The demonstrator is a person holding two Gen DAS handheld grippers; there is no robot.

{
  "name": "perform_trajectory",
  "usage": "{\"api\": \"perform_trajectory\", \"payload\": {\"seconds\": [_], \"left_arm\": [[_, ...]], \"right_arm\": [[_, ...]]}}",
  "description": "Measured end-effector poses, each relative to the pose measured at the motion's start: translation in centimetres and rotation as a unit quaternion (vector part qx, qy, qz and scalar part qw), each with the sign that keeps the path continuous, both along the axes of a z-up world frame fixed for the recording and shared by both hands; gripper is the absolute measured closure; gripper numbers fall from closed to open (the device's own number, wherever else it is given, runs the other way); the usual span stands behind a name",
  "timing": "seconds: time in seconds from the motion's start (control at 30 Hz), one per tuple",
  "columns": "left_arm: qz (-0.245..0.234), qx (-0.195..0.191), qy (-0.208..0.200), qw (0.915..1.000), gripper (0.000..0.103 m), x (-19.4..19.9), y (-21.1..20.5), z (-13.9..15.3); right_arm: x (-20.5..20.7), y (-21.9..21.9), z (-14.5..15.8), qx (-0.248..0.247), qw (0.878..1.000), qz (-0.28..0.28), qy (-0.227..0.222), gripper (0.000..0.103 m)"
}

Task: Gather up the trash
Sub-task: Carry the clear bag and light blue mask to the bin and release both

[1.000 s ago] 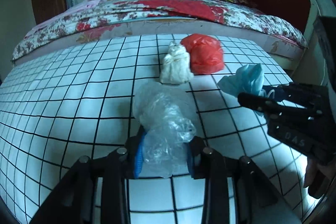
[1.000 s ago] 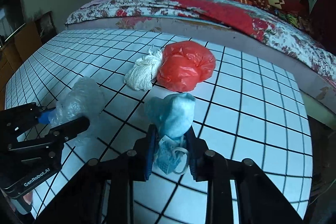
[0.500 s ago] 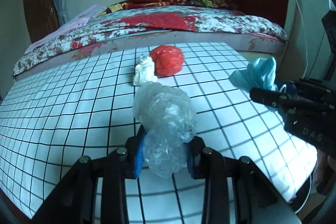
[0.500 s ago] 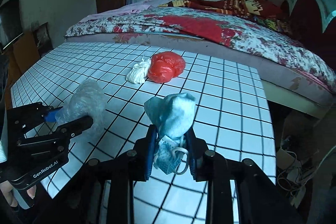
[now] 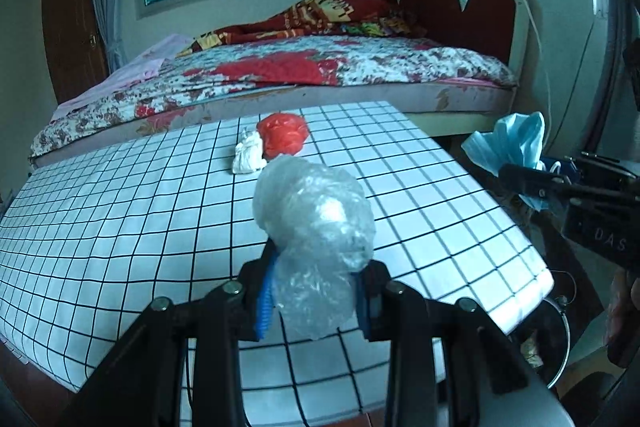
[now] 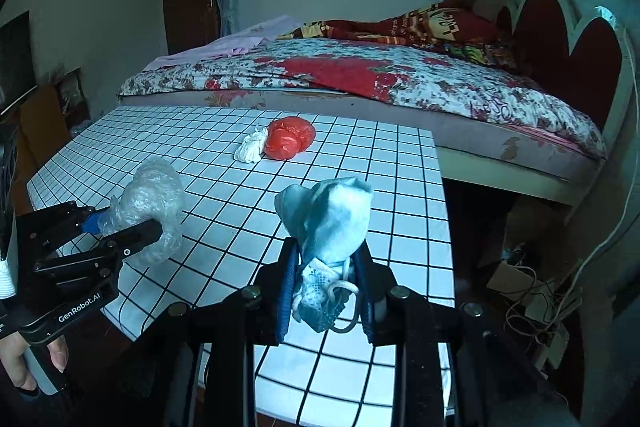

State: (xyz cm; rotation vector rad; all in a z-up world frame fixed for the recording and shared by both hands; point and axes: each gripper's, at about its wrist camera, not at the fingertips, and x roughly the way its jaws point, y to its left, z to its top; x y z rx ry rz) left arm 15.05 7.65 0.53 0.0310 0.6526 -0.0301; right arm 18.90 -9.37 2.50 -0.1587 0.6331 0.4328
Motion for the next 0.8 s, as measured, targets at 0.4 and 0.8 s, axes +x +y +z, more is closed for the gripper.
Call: {"api": "perform_trajectory", "payload": {"seconds": [0.4,0.8], "left_arm": [[-0.034,0.005,-0.028,0.999,0.07,-3.7,-3.1,1.9],[-0.1,-0.004,-0.039,0.9942,0.07,-5.4,-9.0,2.4]], "right_arm": [[-4.5,-4.2,1.5,0.018,0.999,-0.033,-0.017,0.074],[-8.7,-10.0,1.8,0.014,0.996,-0.086,-0.021,0.074]]}}
